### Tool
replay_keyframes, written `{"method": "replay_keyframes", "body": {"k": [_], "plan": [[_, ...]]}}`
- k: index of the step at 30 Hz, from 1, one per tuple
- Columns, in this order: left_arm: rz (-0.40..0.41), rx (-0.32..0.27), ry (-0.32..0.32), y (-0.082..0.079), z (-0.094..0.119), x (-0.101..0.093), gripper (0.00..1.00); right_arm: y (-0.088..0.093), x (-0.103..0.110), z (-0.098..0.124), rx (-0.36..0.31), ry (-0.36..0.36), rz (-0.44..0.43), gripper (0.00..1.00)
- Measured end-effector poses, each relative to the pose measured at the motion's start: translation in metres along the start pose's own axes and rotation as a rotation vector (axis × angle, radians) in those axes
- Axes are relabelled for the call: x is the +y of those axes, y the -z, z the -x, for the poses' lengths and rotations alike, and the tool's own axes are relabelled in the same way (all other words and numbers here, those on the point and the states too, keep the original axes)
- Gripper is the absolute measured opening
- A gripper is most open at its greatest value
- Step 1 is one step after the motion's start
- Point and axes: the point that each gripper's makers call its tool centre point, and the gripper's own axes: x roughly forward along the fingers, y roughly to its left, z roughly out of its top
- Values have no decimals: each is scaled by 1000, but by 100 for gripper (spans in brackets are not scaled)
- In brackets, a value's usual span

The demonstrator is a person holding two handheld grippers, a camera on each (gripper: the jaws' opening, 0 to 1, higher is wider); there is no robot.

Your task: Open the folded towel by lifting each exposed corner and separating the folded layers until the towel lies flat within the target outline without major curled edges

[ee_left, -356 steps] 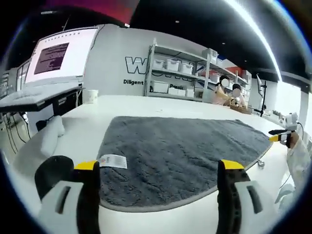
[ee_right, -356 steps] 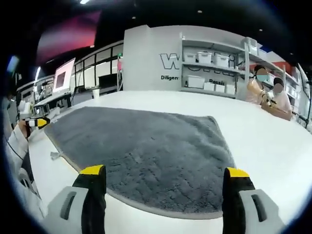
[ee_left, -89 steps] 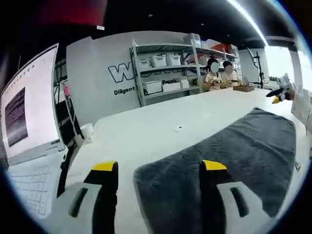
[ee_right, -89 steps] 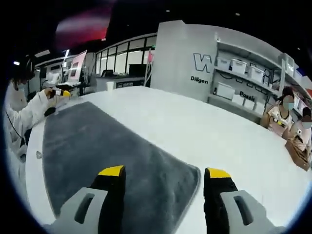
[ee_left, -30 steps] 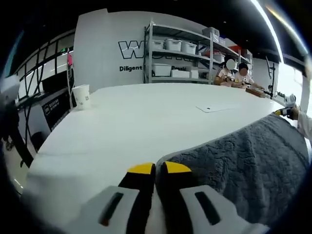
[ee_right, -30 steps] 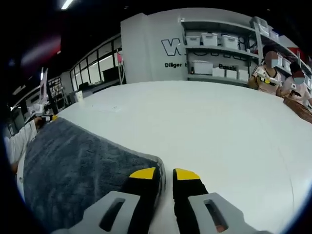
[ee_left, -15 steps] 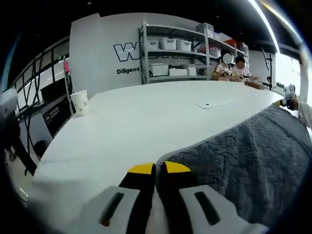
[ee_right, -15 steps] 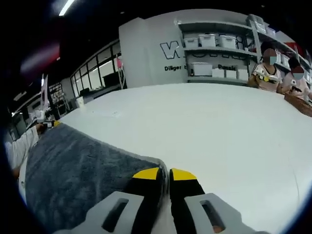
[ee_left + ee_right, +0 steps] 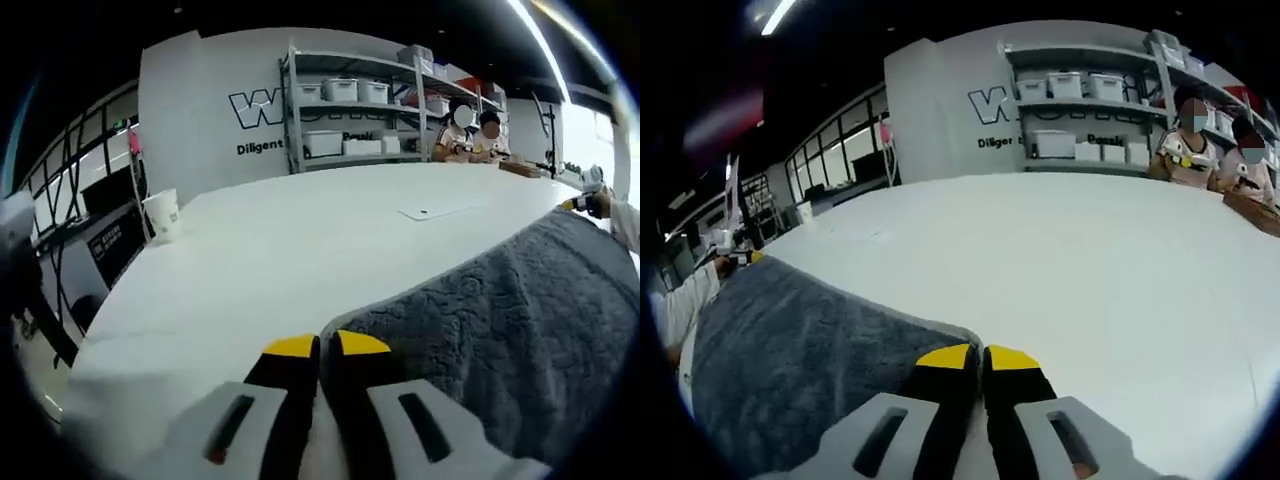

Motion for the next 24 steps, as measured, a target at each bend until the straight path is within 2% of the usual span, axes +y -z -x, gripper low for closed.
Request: {"method": "replay_keyframes", "body": {"k": [5,7,13,19,24], "plan": [[-91,0,-16,-1,-1,-1,4,0,0,-2,-26,-6,-57,0],[-118,1,-23,-2,-2,-1,4,0,-1,-3,-27,-3,-35,0],[-223,9,-55,-3,-3,-2,2,0,-1,-3,8,35,133,0],[-222,-4,-55,-3,-1,-1,2,-1,0,-5,29,53,224,0],[-231,-12,-52,-4,-1,-2,2,-3,-3,-6,36,66,256,0]]}}
